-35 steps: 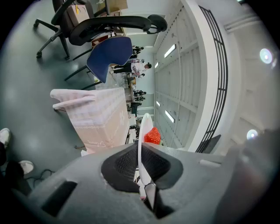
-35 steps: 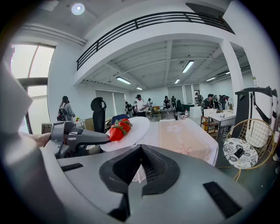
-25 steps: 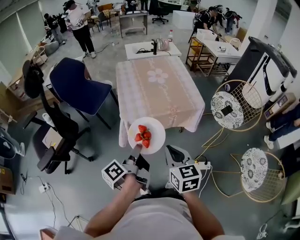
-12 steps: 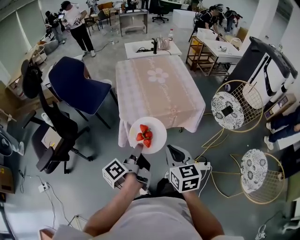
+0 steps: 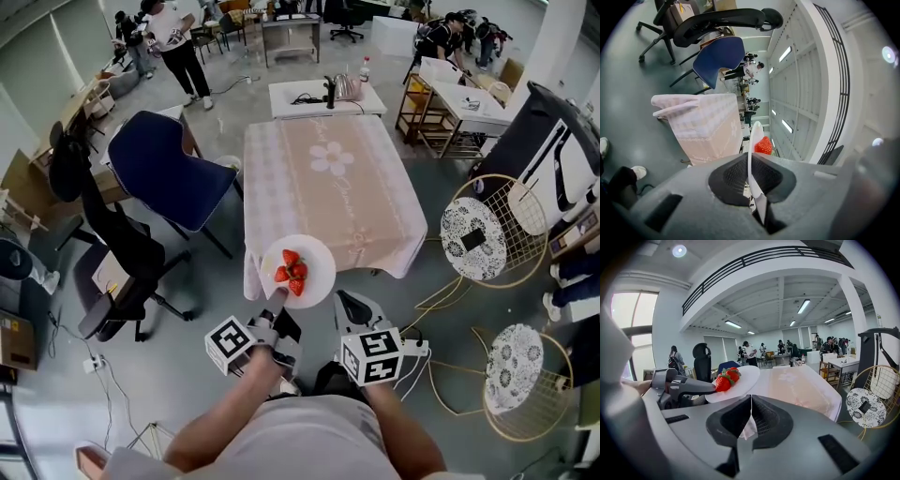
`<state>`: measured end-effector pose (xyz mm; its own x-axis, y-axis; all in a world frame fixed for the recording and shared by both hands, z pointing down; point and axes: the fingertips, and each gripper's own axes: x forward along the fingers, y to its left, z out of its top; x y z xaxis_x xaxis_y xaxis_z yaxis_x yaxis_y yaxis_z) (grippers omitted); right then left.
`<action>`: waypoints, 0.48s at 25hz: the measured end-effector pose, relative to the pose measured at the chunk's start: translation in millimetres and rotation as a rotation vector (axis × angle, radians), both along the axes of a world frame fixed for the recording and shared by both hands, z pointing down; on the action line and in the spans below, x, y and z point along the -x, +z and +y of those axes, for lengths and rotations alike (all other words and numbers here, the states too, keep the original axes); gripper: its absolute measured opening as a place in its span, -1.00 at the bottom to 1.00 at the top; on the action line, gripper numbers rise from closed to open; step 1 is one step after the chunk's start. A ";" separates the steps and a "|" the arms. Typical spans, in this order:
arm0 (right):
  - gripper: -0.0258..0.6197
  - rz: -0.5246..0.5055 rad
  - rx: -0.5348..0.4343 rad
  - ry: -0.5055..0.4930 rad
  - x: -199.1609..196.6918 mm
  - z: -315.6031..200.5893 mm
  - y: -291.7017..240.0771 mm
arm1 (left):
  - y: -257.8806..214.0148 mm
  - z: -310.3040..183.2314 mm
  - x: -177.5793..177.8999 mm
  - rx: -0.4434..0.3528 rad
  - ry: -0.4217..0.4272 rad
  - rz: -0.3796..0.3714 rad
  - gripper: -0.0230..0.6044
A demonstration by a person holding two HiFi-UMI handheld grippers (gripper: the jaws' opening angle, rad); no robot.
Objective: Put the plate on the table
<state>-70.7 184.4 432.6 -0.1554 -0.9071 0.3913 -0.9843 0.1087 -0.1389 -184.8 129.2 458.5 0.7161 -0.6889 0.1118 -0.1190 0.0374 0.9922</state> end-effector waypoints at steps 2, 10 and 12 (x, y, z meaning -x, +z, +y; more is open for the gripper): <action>-0.91 -0.008 0.001 -0.007 -14.4 -10.2 1.4 | 0.5 -9.4 -13.6 -0.003 -0.005 -0.011 -0.87; -0.91 -0.034 -0.002 -0.038 -76.5 -42.9 1.8 | -0.1 -37.7 -71.5 -0.010 -0.026 -0.042 -0.87; -0.91 -0.045 -0.003 -0.045 -92.5 -48.6 2.2 | 0.0 -41.2 -85.5 -0.010 -0.033 -0.058 -0.87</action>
